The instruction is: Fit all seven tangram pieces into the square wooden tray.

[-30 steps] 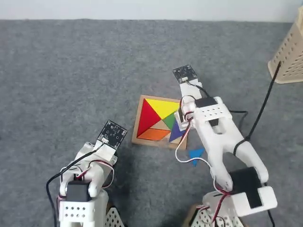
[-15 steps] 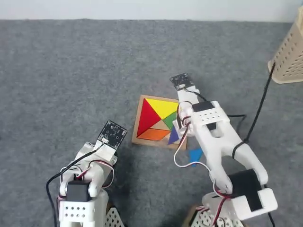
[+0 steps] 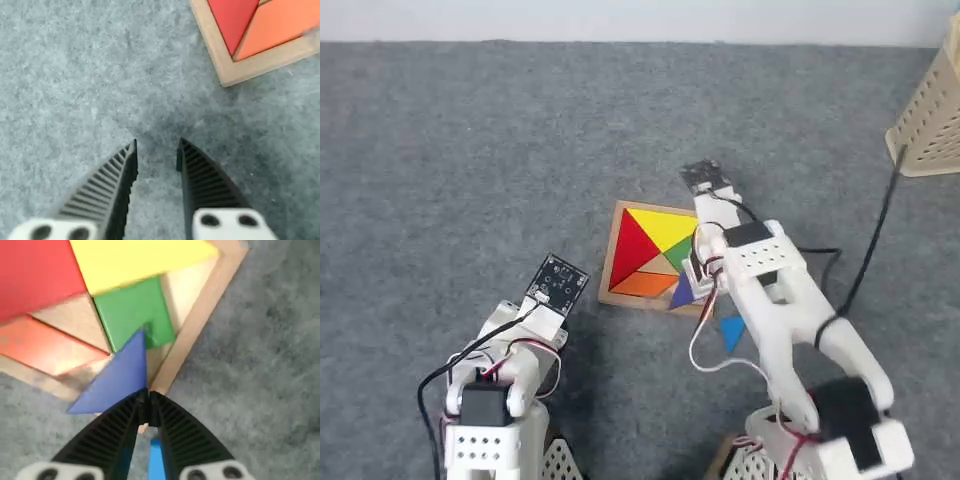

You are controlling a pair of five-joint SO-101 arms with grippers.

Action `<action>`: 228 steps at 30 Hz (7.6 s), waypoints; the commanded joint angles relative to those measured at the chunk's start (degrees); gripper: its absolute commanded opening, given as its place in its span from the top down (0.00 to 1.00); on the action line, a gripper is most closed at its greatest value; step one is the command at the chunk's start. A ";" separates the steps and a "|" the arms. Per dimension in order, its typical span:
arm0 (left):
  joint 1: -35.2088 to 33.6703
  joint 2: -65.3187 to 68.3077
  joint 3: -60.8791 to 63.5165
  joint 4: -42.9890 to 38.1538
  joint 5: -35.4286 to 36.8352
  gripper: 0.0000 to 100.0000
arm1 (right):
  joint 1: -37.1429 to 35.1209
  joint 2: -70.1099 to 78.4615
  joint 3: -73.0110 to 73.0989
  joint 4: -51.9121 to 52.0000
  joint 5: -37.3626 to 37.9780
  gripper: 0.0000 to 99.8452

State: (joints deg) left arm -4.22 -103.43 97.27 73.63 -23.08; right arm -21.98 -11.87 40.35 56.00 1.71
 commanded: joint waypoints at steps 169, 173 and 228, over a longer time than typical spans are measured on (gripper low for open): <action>-0.35 -1.23 -0.75 0.00 0.44 0.88 | 17.54 1.89 -6.15 12.88 3.60 0.85; -0.35 -1.23 -0.75 0.00 0.44 0.88 | 10.59 -4.97 -1.76 17.89 3.52 0.84; -0.35 -1.23 -0.75 0.00 0.44 0.88 | 17.89 10.68 -14.95 15.69 8.18 0.95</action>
State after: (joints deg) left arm -4.31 -103.43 97.27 73.63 -23.08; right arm -5.19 -0.79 31.30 66.99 8.31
